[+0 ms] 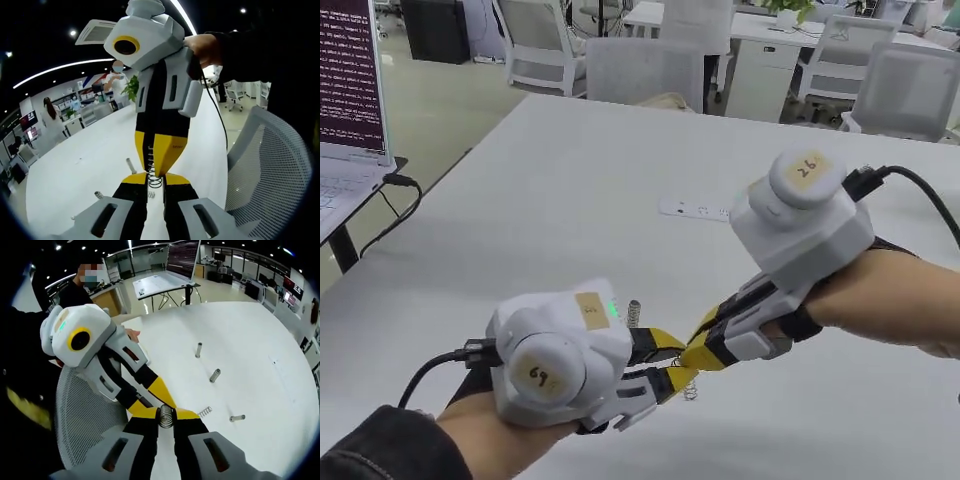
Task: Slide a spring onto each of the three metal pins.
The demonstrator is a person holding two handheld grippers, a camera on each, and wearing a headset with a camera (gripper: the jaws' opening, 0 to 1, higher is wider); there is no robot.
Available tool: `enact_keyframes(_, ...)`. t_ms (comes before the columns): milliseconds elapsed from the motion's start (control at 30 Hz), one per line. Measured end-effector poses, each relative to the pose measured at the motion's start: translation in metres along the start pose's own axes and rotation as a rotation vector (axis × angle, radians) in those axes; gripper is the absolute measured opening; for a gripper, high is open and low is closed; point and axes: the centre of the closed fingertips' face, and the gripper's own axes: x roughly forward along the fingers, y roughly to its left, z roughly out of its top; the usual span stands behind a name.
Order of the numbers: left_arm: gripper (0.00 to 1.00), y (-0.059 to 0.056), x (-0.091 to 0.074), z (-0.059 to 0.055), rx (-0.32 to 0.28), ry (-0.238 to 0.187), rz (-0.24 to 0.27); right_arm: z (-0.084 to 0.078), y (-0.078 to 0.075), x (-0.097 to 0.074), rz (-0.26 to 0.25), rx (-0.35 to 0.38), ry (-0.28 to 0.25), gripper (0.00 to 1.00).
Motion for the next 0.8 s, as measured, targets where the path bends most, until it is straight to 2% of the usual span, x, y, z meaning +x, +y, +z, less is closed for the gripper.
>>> enact_keyframes(133, 0.06, 0.000, 0.002, -0.002, -0.022, 0.011, -0.005, 0.000, -0.001, 0.001, -0.001, -0.008, 0.012, 0.09)
enact_keyframes(233, 0.11, -0.001, 0.004, -0.005, -0.040, 0.021, -0.012, 0.003, -0.001, 0.001, 0.002, -0.009, 0.007, 0.09)
enact_keyframes(367, 0.14, -0.002, 0.004, -0.005, -0.055, 0.018, -0.017, 0.003, -0.003, 0.002, 0.001, -0.015, 0.013, 0.09)
enact_keyframes(700, 0.21, 0.002, 0.003, -0.014, -0.109, 0.038, -0.018, -0.005, -0.017, -0.002, -0.033, -0.019, 0.037, 0.09)
enact_keyframes(800, 0.24, 0.005, 0.002, -0.020, -0.141, 0.054, -0.011, -0.008, -0.020, -0.004, -0.041, -0.016, 0.038, 0.09)
